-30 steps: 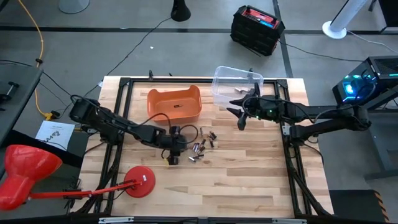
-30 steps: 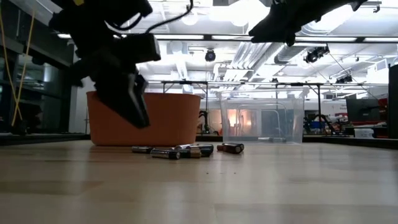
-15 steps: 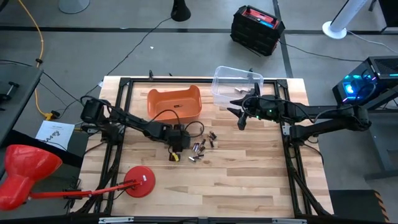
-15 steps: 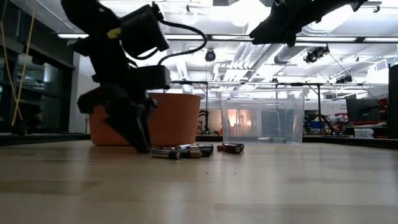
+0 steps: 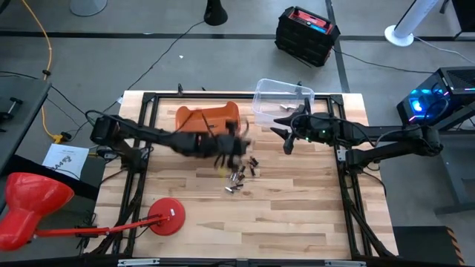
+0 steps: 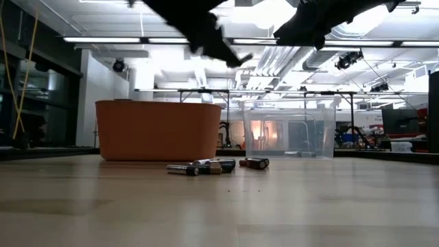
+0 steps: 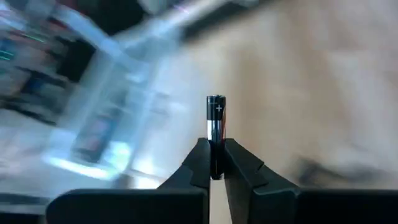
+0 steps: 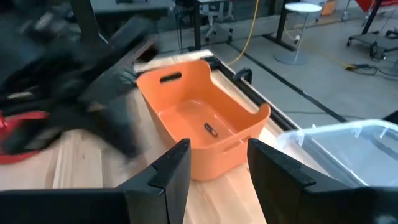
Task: Sort batteries
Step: Put the silver battery into the transparent bin
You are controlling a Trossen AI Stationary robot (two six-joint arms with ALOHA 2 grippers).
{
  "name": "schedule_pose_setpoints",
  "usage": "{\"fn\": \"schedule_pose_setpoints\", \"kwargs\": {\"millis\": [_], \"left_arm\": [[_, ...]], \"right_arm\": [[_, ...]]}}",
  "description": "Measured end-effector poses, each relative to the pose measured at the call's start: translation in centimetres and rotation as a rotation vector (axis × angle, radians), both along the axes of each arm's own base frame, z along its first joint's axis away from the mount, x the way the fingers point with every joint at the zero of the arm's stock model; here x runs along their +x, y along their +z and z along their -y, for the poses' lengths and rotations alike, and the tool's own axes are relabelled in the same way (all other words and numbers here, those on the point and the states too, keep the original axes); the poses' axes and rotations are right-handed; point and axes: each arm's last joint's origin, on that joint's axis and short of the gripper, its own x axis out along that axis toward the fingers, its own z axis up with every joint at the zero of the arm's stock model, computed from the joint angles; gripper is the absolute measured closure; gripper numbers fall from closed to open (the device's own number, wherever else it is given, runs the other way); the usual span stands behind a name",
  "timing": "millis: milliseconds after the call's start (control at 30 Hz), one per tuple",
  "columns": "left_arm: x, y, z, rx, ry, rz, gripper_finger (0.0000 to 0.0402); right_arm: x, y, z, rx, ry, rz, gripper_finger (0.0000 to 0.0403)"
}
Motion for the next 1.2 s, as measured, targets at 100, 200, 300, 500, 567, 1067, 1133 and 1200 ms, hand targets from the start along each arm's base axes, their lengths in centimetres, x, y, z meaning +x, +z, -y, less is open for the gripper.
{"fn": "schedule_pose_setpoints", "kwargs": {"millis": [100,200,300,500,567,1067,1133,1200], "left_arm": [[0.9,1.3,-3.8,0.097,0.053,0.065,0.039],[0.8,1.7,-8.2,0.123,0.154,0.126,0.039],[0.5,1.6,-12.2,0.078,0.173,0.199,0.0389],[0.4,-0.3,-17.6,-0.121,0.162,0.361,0.0376],[1.0,-1.4,-18.3,-0.163,0.134,0.35,0.0369],[7.8,-3.0,-17.5,-0.118,0.129,0.159,0.0328],[7.8,-2.3,-17.0,-0.113,0.139,0.147,0.0311],[7.6,-1.3,-16.3,-0.109,0.134,0.149,0.0294]], "right_arm": [[0.0,0.3,0.0,-0.004,0.001,0.027,0.0249],[0.1,0.5,0.0,-0.018,0.005,0.04,0.0249],[0.1,0.6,0.0,-0.038,0.01,0.052,0.0249],[0.2,1.1,0.0,-0.058,0.013,0.1,0.0249],[0.2,1.3,0.0,-0.068,0.015,0.111,0.0249],[0.3,1.4,0.0,-0.062,0.014,0.127,0.0249],[0.3,1.4,0.0,-0.062,0.014,0.125,0.0249],[0.3,1.4,0.0,-0.062,0.014,0.125,0.0249]]}}
